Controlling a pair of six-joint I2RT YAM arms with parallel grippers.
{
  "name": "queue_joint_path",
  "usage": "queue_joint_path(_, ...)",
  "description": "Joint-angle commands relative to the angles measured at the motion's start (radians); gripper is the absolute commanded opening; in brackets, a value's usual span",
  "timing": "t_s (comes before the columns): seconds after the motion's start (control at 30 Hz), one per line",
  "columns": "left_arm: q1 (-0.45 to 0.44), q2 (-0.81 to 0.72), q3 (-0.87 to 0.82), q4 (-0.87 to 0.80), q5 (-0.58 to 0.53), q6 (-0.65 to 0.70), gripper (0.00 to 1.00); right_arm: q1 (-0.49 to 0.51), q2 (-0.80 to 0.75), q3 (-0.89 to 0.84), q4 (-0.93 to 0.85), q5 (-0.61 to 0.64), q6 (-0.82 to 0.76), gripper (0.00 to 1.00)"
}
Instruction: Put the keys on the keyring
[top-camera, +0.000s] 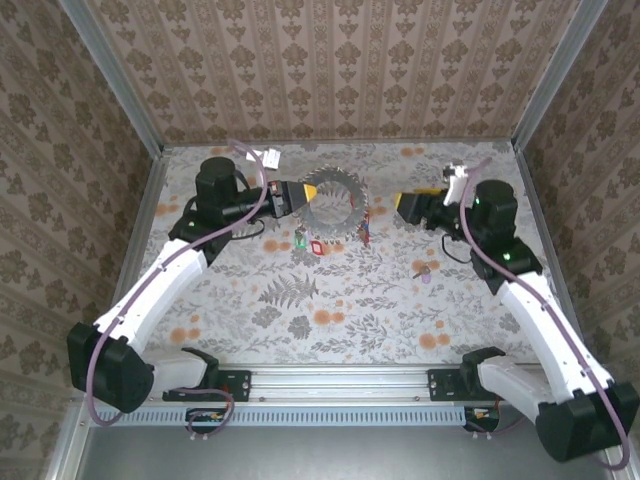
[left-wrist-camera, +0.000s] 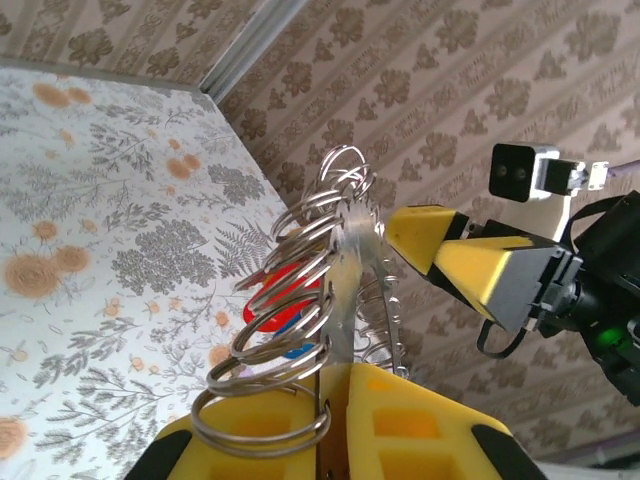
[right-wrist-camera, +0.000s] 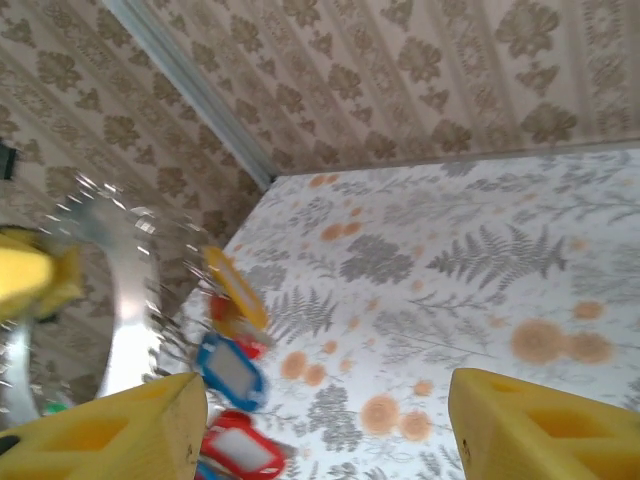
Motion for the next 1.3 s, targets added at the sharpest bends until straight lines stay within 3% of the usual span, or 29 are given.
queue_joint_path(0.0, 0.006, -0.010, 0.096, -0.187, 0.087, 0.197, 0.00, -0.003, -0.048, -0.081, 0.135, 0.059, -0.117, 0.67)
queue_joint_path(0.13, 0.006, -0.004, 0.145, -0.248, 0.066, 0.279, 0.00, 0.002, -0.069, -0.087, 0.105, 0.010, -0.200, 0.60)
queue_joint_path(0.27, 0.006, 0.003, 0.152, -0.247, 0.039, 0.344, 0.00, 0.029, -0.104, -0.161, 0.196, -0.006, -0.302, 0.51)
queue_joint_path(0.4, 0.006, 0.005, 0.171, -0.262, 0.006, 0.418, 0.00, 0.092, -0.138, -0.225, 0.270, 0.026, -0.433, 0.47)
queue_joint_path(0.53, 0.006, 0.041, 0.258, -0.416, -0.040, 0.541, 0.00, 0.177, -0.150, -0.280, 0.326, 0.071, -0.592, 0.43)
queue_joint_path(0.77, 0.007, 0.083, 0.337, -0.508, -0.070, 0.671, 0.00, 0.288, -0.095, -0.310, 0.405, 0.111, -0.715, 0.34)
queue_joint_path(0.93, 0.007, 0.088, 0.322, -0.408, -0.056, 0.596, 0.00, 0.375, -0.034, -0.309, 0.463, 0.159, -0.766, 0.23)
queue_joint_path(1.03, 0.006, 0.091, 0.297, -0.318, -0.023, 0.524, 0.00, 0.426, 0.010, -0.302, 0.505, 0.171, -0.764, 0.23)
queue_joint_path(1.27, 0.032, 0.105, 0.290, -0.288, 0.013, 0.483, 0.00, 0.506, 0.104, -0.306, 0.639, 0.290, -0.781, 0.26)
